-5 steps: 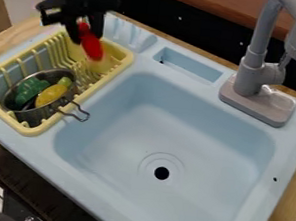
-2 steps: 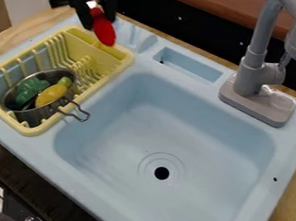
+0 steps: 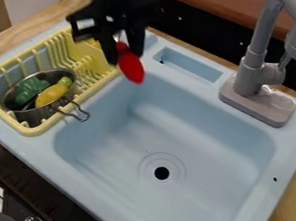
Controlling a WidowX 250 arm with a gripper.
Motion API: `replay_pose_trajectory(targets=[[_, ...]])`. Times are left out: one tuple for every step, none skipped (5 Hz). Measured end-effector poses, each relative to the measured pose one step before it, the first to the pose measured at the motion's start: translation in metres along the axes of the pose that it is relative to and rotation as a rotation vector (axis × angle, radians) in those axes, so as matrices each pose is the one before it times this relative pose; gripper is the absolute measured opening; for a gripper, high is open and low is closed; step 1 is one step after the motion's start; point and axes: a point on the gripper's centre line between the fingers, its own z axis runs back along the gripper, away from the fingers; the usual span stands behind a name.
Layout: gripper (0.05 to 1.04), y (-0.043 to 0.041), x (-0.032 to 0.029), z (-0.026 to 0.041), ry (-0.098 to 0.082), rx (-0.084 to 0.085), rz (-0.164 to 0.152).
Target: Put the red spoon in the bottom right corner of the sink
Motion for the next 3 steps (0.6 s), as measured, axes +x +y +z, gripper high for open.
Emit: replay_pose_trajectory(targets=[[0.354, -0.00868, -0.03974, -0.00903, 0.0052, 0.0167, -0.0585], [0.354, -0.00735, -0.0315, -0.001, -0.0057, -0.0283, -0.0618], [0.354, -0.00928, -0.02393, -0.00423, -0.0163, -0.0373, -0.1179]])
